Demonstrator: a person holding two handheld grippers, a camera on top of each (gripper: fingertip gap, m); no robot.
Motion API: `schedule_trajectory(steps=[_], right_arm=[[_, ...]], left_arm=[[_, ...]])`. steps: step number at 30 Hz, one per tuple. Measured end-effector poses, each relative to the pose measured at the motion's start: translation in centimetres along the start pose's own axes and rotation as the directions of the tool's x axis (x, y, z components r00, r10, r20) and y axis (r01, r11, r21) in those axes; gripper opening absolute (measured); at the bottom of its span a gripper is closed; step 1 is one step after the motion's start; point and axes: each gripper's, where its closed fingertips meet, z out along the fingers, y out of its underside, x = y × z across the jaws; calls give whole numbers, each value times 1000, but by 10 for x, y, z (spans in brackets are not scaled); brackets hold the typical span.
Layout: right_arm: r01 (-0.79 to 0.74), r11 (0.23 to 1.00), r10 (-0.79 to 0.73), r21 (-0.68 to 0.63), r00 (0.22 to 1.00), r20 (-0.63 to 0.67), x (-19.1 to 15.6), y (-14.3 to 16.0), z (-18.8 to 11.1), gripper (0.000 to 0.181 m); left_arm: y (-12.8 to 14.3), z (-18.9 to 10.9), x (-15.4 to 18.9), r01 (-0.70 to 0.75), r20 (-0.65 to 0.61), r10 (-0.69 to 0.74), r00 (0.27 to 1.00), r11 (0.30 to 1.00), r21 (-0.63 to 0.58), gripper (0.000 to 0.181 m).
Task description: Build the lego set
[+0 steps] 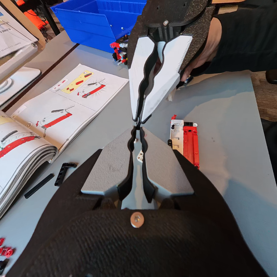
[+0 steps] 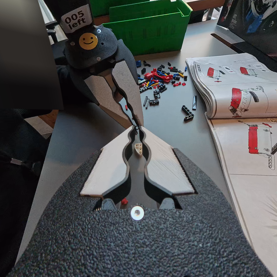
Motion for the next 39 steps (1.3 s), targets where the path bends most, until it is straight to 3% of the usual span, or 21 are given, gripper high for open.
schedule_trajectory(steps=[5,15,22,39], right_arm=[[3,995,-7,-98,999,-35,9,15,2,4],[44,943,-43,-330,999,10,7,57,20,4],[50,934,-48,-353,999,14,5,64,22,4],[29,946,-33,-323,999,-5,7,60,22,4]], left_arm=[[32,2,-2,67,-69,-79,994,985,-157,20],[67,17,6,5,-130,-48,990,950,-311,21],[68,21,9,2,-144,-48,988,953,-303,13],[67,22,8,41,-98,-72,992,957,-288,13]])
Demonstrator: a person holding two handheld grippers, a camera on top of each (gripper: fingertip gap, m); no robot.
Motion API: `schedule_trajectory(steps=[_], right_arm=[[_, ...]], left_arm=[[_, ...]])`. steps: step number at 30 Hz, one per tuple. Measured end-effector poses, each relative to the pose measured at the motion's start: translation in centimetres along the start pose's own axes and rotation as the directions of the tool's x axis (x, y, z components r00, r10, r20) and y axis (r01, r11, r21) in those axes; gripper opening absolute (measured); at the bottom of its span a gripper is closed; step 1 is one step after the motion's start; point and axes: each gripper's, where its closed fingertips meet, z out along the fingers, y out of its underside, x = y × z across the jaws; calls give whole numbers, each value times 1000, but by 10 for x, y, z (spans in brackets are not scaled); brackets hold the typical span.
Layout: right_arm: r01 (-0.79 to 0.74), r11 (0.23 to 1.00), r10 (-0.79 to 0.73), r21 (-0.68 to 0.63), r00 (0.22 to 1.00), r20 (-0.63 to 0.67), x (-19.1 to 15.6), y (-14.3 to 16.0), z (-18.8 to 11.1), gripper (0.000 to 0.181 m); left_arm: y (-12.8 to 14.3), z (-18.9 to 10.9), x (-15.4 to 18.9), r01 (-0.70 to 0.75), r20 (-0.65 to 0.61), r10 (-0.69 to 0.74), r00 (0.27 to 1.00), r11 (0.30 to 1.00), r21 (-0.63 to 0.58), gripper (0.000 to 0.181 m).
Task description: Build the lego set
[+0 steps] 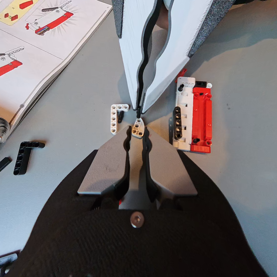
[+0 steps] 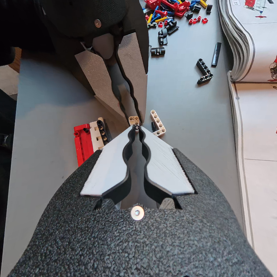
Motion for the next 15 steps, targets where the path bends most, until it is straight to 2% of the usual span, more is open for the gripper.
schedule_trajectory(steps=[15], right_arm=[[-41,998,42,42,999,-12,1,0,-7,4]], left_arm=[[3,-2,0,20,-7,-20,1000,1000,-9,13]])
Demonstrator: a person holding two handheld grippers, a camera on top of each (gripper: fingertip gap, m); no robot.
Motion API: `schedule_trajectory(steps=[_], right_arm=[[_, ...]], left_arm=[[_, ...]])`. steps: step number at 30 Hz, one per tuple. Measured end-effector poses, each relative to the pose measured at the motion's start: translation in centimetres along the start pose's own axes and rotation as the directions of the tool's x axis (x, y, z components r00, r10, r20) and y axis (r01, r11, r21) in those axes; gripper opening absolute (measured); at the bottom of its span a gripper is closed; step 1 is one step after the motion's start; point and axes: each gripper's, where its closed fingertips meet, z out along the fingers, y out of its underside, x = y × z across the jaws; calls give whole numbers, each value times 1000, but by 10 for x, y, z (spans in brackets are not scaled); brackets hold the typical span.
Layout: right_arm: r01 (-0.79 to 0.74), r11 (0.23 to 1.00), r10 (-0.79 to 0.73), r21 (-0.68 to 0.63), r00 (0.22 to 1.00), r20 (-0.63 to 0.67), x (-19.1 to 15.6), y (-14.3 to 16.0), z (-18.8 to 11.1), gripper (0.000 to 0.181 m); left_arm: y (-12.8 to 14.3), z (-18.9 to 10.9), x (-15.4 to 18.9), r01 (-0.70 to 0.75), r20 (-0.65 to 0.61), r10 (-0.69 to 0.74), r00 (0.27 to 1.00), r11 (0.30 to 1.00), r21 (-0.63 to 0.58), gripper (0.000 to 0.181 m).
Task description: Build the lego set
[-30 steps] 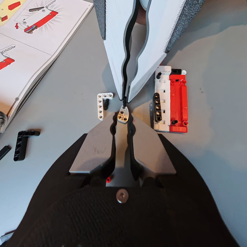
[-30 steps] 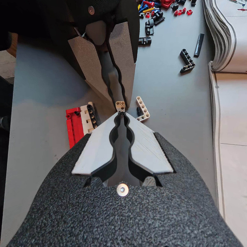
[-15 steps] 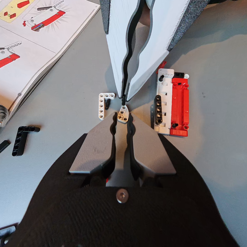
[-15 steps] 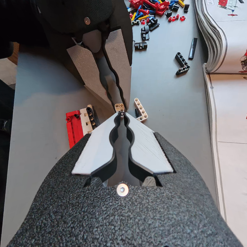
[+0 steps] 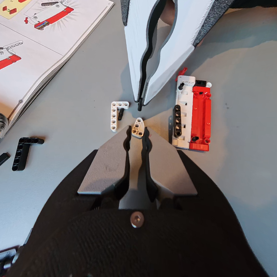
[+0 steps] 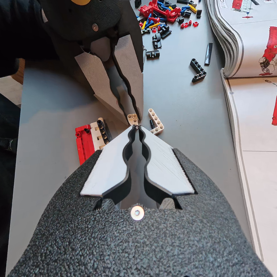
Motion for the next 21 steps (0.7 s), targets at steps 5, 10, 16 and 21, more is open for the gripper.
schedule_trajectory(steps=[5,10,16,21], right_arm=[[12,1000,-12,-12,1000,5,-3,1,1,4],[4,1000,-4,-7,1000,0,-1,0,0,4],[18,1000,-17,-21,1000,16,-5,1,2,4],[17,1000,-17,-9,1000,16,-5,-2,1,4]], left_arm=[[5,-7,1,62,-65,-63,996,998,-5,14],[5,-7,2,101,-60,-102,993,995,-21,17],[11,-14,9,72,-90,-75,993,997,-38,24],[16,-20,3,66,-72,-71,995,996,-60,22]])
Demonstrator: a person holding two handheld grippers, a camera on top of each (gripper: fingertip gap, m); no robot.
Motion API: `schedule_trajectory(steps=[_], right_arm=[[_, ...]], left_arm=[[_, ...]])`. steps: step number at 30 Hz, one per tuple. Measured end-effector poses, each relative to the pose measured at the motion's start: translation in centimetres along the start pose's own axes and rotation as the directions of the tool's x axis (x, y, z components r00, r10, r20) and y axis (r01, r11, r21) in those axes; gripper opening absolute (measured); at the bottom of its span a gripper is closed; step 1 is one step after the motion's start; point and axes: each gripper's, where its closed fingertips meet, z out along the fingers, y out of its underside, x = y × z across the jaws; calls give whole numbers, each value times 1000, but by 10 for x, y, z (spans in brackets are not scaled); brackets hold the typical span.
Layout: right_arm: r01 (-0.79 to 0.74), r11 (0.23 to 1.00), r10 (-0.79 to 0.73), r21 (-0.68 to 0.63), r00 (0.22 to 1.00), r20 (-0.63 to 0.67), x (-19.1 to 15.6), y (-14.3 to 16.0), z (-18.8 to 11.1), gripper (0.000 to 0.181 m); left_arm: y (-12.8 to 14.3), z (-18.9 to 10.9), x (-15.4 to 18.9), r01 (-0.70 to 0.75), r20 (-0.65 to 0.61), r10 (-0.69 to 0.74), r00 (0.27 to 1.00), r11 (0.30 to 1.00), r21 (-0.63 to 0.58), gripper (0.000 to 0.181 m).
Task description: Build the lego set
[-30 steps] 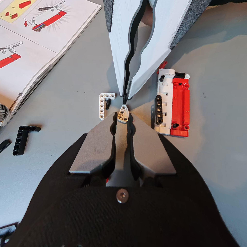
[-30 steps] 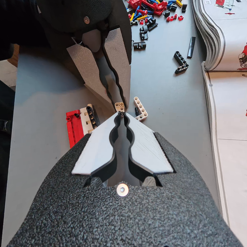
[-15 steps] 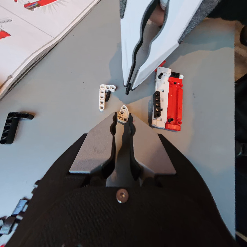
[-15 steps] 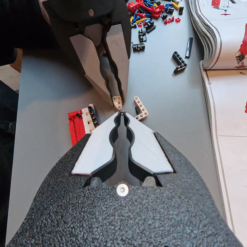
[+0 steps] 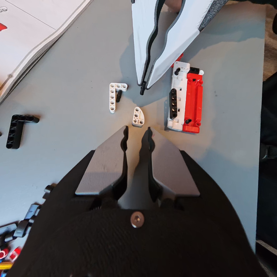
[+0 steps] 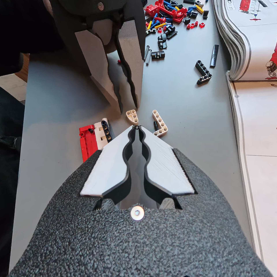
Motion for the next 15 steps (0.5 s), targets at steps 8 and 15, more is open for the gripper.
schedule_trajectory(steps=[8,15], right_arm=[[5,1000,-5,13,1000,-7,-1,-3,-1,4],[-12,999,13,40,999,-39,4,-1,-10,4]], left_arm=[[-12,11,-15,-67,136,68,988,998,-12,20],[-9,6,-22,-94,191,100,976,995,-42,20]])
